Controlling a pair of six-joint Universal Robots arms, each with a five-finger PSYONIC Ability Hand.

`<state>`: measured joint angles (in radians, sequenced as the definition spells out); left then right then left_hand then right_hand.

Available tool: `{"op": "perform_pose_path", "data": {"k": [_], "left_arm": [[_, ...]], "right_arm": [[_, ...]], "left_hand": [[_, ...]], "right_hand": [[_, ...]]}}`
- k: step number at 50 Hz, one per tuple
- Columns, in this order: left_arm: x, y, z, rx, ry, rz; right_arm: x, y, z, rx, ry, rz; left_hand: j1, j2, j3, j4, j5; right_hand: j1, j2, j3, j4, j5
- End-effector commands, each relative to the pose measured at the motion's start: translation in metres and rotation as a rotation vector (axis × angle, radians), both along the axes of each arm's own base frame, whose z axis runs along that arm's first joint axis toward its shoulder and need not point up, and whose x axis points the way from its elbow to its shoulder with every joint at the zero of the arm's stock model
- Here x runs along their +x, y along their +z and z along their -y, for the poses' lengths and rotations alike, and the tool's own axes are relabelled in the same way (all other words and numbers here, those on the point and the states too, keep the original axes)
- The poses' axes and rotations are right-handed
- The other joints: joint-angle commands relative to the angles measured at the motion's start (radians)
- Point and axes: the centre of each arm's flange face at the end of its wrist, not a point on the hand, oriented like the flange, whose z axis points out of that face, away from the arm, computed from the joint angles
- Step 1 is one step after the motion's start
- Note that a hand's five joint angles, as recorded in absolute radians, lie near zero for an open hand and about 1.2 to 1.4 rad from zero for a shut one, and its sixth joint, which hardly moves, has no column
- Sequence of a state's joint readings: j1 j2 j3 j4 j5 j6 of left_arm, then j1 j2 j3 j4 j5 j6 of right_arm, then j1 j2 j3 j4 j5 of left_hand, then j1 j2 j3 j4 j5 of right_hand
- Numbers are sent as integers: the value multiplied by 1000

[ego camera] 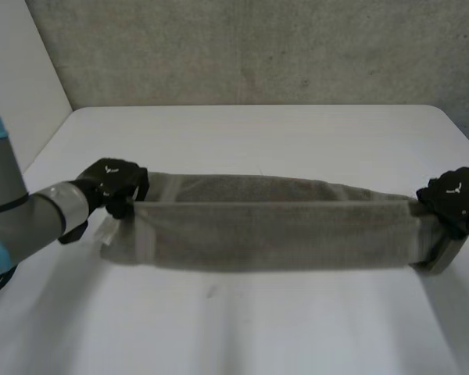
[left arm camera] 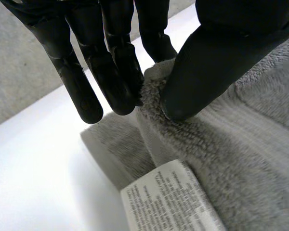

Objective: Fold the towel.

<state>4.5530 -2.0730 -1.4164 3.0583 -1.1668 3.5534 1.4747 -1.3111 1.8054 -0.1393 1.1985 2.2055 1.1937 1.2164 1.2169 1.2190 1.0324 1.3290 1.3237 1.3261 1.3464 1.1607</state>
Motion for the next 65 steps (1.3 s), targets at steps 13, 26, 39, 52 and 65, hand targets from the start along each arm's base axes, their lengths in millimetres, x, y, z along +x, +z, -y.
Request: {"op": "perform_pose_path", "data": {"k": [13,26,39,52,65], "left_arm": [[-44,-37,94,-136,42,22],[-58,-52,109,-150,40,28],[-66,-45,110,-187,37,22],[-77,-2,88,-178,9,4],[-64,2,49,-24,20,-18]], "right_arm": [[34,-35,62,-123,-47,64],[38,-48,75,-128,-98,-8],[38,-32,80,-175,-122,-12],[31,38,65,-265,-193,217],[25,11,17,48,-192,244]], "left_hand": [[203,180,179,177,189],[203,180,179,177,189],[-1019,-1042,-1042,-1044,-1032],[-1019,-1042,-1042,-1044,-1032],[-1019,-1042,-1042,-1044,-1032]], "right_hand": [[67,73,70,50,61],[67,73,70,50,61],[-1154,-1149,-1152,-1172,-1161],[-1154,-1149,-1152,-1172,-1161],[-994,-989,-992,-1012,-1001]]}}
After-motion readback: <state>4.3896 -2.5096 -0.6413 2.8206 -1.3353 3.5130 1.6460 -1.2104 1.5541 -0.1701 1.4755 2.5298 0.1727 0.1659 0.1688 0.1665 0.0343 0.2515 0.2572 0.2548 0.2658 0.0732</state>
